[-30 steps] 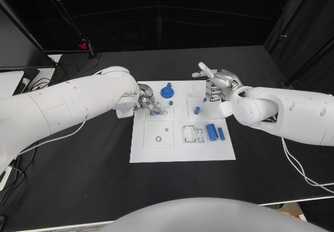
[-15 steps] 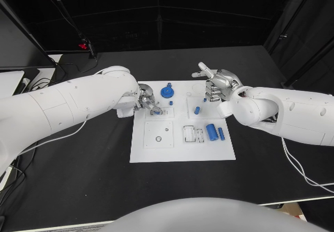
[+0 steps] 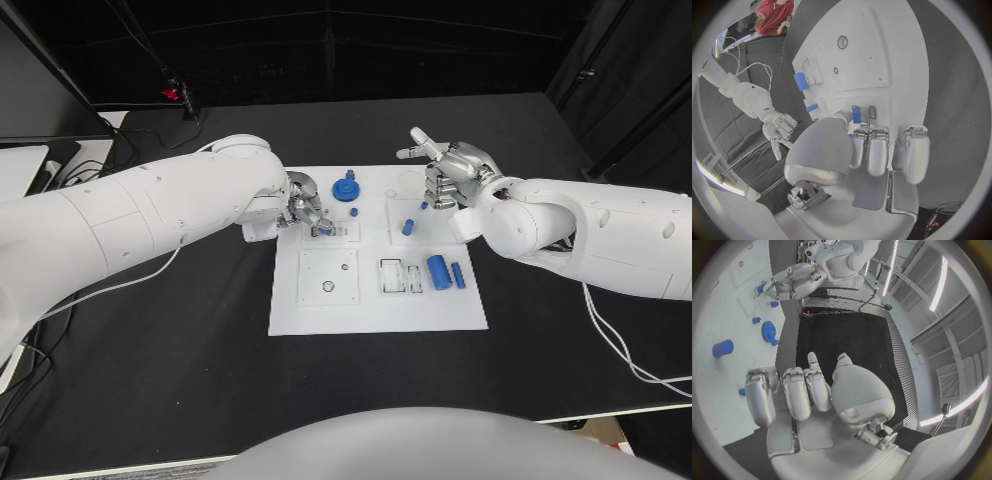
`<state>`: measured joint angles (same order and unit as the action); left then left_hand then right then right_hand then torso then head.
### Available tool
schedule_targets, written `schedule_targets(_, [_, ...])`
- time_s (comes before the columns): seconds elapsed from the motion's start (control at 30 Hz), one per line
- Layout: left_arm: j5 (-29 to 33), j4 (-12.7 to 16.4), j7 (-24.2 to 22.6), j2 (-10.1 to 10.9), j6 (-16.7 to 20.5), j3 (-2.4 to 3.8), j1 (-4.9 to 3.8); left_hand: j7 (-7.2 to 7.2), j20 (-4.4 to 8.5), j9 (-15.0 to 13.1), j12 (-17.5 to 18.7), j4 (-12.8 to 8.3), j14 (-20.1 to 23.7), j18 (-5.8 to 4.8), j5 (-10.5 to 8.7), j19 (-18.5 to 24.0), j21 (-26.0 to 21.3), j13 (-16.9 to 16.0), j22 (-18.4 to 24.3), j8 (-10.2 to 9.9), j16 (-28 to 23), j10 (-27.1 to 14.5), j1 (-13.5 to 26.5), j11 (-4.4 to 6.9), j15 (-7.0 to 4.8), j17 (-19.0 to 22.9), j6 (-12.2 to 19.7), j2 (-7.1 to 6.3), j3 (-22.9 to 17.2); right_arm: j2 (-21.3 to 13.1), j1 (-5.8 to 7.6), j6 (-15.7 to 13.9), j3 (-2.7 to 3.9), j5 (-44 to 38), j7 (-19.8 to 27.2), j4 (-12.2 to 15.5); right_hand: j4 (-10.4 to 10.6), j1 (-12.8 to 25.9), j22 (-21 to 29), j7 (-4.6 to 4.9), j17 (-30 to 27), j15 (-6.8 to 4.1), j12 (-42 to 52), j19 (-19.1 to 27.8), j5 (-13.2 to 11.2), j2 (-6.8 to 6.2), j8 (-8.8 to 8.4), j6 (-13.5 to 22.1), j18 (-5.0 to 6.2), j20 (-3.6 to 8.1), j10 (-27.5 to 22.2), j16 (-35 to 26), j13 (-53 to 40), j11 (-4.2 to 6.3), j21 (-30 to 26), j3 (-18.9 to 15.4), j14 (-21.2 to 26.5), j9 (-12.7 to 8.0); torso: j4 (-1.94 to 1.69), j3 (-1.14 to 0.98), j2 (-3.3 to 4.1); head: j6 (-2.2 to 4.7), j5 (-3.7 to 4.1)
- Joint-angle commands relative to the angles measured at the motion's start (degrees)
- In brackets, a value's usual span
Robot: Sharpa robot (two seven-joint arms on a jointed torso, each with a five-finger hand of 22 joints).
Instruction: Assemble the parts on the task board
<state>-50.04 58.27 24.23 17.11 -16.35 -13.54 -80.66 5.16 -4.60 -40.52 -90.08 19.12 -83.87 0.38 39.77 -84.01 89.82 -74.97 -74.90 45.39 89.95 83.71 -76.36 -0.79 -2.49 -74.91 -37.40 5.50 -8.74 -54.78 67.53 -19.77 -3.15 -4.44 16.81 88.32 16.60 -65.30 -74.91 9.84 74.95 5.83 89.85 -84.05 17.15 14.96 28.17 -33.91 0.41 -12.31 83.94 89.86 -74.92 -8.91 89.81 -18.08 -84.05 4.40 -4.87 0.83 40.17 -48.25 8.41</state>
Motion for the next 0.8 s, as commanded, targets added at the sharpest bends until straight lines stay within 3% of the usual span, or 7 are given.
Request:
schedule_targets(0.03, [0.12,0.06,0.71,-0.15,-1.2,-0.01,0.04,-0.63,0.09,-0.07,0.08,-2.38,-6.13,-0.38,-0.16,-5.99,0.18,-15.03,-15.1,0.11,0.05,6.29,0.33,-0.29,0.27,-15.09,-1.07,0.42,-2.65,0.04,0.08,0.16,0.03,0.04,0.21,0.13,0.05,-0.04,-14.9,3.25,15.05,-0.19,0.15,-5.55,0.26,0.56,0.11,0.32,-0.27,0.39,6.06,0.14,-15.08,-0.01,-0.12,0.23,-5.95,-0.05,-0.06,-0.01,0.01,0.0,-0.01])
schedule_targets(0.8, [0.12,-0.26,1.87,-0.74,-0.68,-0.01,0.16,-0.57,0.06,-0.27,0.08,-2.34,-6.13,-0.38,-0.82,-5.99,0.18,-15.03,-15.1,-0.16,0.05,6.29,0.79,-0.36,0.32,-15.09,-1.02,0.28,-3.06,0.05,0.07,0.22,0.03,0.04,0.21,0.23,0.08,-0.03,-14.87,3.27,15.05,-0.18,0.15,-5.49,0.24,0.57,0.13,0.4,-0.25,0.38,6.06,0.14,-15.08,-0.02,-0.17,0.19,-5.95,-0.07,-0.02,-0.04,0.01,-0.07,0.23])
